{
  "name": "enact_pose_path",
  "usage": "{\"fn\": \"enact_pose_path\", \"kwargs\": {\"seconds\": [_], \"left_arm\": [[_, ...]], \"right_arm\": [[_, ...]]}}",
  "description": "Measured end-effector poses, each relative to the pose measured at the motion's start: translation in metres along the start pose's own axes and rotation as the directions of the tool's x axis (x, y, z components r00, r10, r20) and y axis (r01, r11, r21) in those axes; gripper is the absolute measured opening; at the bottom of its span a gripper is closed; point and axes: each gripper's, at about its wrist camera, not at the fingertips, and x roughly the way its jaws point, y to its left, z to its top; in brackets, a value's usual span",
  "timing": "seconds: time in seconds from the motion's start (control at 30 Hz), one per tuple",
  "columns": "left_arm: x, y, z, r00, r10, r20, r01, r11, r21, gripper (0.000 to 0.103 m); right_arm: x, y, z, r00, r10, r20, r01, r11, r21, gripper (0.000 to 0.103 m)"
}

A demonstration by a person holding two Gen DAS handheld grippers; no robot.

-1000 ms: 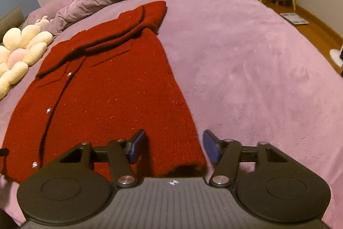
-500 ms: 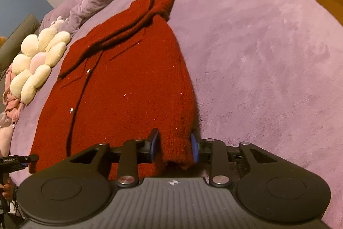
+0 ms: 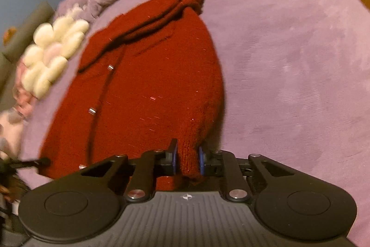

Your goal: Fold small clothes

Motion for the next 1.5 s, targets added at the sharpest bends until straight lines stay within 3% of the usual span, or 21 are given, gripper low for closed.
{"fn": "enact_pose_path", "kwargs": {"seconds": [0.3,0.47,0.63,0.77,0.93,1.17,1.37,1.5], "left_arm": [[-0.006,-0.002,0.021,0.995,-0.098,0.028,0.1,0.991,-0.09,0.009],[-0.017,-0.004,0.054,0.978,-0.164,0.13,0.179,0.976,-0.121,0.009],[-0.008,0.004,0.105,0.957,-0.149,0.251,0.199,0.962,-0.186,0.008],[0.012,0.011,0.142,0.953,-0.098,0.288,0.175,0.951,-0.256,0.008],[0.034,0.02,0.17,0.953,-0.056,0.297,0.146,0.946,-0.289,0.008],[0.052,0.024,0.19,0.941,0.006,0.339,0.085,0.963,-0.254,0.009],[0.074,0.035,0.198,0.943,0.097,0.317,-0.006,0.961,-0.276,0.009],[0.08,0.037,0.198,0.945,0.098,0.311,-0.021,0.97,-0.244,0.01]], "right_arm": [[0.004,0.015,0.019,0.992,0.117,0.044,-0.121,0.987,0.106,0.015],[0.012,0.025,0.046,0.984,0.145,0.103,-0.158,0.979,0.128,0.014],[0.034,0.026,0.087,0.979,0.098,0.179,-0.127,0.979,0.159,0.013],[0.055,0.023,0.117,0.974,0.012,0.228,-0.054,0.983,0.178,0.013],[0.079,0.033,0.146,0.957,-0.081,0.278,0.048,0.991,0.124,0.013],[0.096,0.041,0.173,0.92,-0.151,0.361,0.145,0.988,0.045,0.013],[0.115,0.038,0.182,0.913,-0.201,0.356,0.216,0.976,-0.003,0.014],[0.116,0.038,0.182,0.918,-0.177,0.356,0.208,0.977,-0.049,0.021]]}}
